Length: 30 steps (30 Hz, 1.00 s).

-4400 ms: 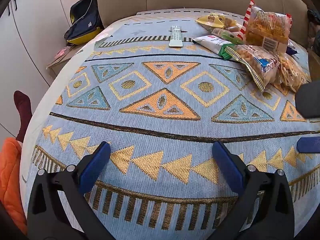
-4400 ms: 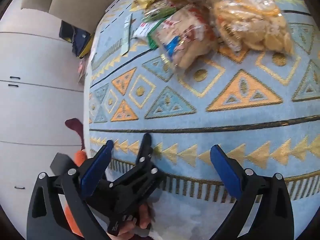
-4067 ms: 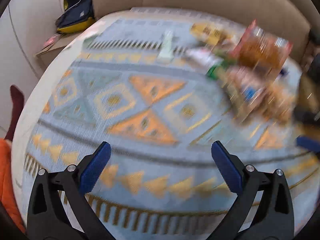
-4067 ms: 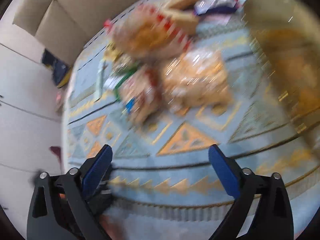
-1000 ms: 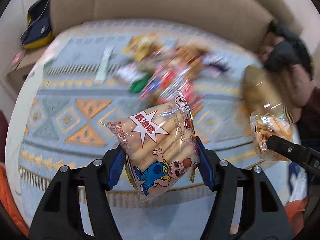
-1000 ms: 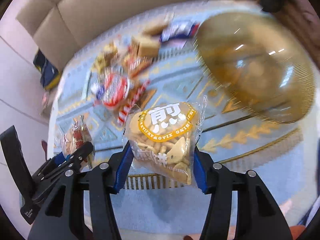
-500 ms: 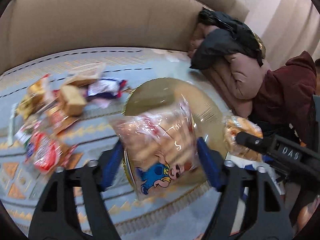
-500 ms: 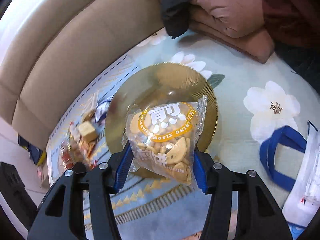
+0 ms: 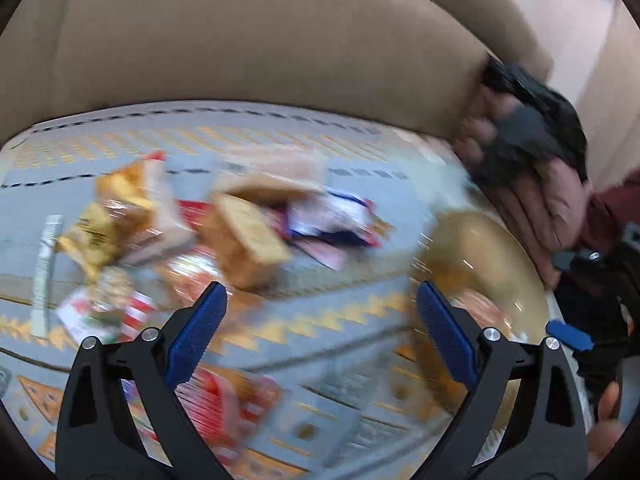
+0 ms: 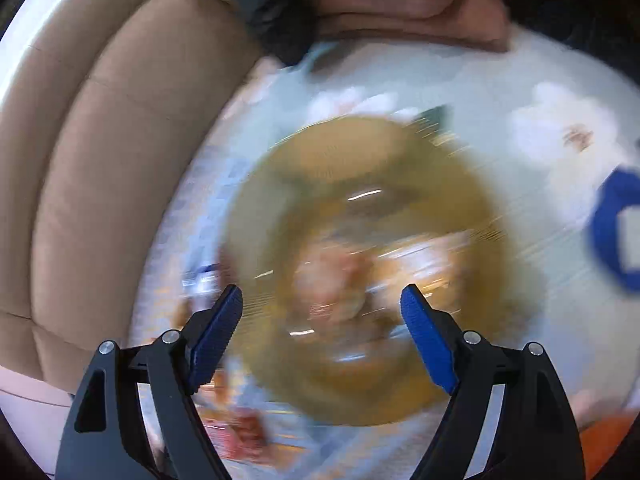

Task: Organize snacks
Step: 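Carry both bags to the gold plate and open both tools to drop them, then return both tools to the snack pile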

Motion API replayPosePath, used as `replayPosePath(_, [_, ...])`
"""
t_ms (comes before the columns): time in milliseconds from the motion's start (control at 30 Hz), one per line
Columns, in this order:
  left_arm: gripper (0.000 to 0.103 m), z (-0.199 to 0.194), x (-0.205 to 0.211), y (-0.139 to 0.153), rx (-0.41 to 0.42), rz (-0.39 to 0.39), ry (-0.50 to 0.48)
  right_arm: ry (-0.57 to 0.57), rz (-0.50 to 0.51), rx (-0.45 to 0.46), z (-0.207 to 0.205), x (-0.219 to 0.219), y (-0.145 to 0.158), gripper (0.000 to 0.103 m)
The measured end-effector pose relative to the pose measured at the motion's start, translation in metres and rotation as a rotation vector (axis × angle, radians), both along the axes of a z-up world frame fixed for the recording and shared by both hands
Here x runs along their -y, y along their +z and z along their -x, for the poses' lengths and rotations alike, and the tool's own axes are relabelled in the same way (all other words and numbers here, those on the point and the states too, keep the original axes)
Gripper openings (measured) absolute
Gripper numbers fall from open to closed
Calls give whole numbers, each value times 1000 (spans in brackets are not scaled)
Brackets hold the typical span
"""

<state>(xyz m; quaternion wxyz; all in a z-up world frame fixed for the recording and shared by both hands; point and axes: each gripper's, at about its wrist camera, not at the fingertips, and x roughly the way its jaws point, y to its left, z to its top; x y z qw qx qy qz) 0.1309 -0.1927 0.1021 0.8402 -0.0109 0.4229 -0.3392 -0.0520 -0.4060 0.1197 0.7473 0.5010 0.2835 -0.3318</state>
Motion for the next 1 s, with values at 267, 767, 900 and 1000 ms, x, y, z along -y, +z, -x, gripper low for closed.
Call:
replayPosePath(267, [95, -42, -40, -4, 161, -97, 309, 469, 574, -53, -79, -104, 9, 96])
replayPosePath(767, [92, 67, -99, 105, 160, -126, 316, 621, 905, -101, -64, -140, 54, 98])
replayPosePath(900, [92, 120, -158, 119, 91, -61, 365, 641, 1057, -164, -38, -182, 57, 98])
replayPosePath(1000, [93, 143, -194, 149, 122, -111, 387, 656, 1087, -188, -30, -213, 57, 98])
